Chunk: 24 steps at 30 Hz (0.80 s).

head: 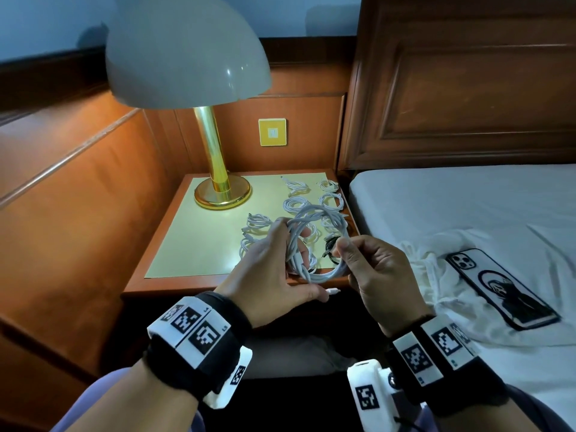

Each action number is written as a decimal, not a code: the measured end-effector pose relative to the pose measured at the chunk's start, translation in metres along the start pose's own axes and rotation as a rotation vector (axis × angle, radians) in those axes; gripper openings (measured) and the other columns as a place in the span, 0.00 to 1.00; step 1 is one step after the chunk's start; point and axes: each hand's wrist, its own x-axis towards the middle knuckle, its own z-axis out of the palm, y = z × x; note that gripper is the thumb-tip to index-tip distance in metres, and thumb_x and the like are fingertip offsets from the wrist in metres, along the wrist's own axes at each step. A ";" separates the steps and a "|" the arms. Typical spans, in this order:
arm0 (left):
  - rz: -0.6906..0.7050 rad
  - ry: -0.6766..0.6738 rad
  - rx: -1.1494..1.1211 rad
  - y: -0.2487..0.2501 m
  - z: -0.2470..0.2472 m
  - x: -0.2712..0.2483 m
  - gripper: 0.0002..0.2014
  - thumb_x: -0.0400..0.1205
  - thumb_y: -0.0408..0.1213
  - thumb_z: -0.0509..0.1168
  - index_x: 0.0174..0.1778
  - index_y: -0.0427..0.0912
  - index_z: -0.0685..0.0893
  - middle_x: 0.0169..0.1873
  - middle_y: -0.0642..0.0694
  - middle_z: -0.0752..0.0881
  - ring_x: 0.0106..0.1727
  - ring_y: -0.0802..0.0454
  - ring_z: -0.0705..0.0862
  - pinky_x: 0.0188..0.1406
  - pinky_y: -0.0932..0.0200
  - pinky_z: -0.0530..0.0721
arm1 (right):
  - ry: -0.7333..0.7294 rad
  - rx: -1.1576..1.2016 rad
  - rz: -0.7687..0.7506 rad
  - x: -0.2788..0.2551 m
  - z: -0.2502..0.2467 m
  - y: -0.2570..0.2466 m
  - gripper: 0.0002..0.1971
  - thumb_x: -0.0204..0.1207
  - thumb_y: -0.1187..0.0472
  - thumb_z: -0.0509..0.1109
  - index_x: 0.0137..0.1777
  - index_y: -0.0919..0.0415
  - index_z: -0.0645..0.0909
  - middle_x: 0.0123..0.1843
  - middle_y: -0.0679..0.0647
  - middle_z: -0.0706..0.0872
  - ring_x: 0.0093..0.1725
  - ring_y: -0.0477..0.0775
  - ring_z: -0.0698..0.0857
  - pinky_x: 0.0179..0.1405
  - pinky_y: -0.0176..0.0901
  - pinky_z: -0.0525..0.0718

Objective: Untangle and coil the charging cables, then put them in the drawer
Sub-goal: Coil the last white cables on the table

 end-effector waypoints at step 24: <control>0.060 0.187 -0.055 0.008 0.015 0.001 0.29 0.71 0.45 0.82 0.60 0.57 0.71 0.47 0.71 0.79 0.51 0.77 0.81 0.46 0.81 0.78 | 0.038 0.429 0.236 -0.002 0.002 -0.004 0.10 0.76 0.56 0.72 0.38 0.60 0.89 0.45 0.64 0.90 0.45 0.67 0.86 0.53 0.64 0.87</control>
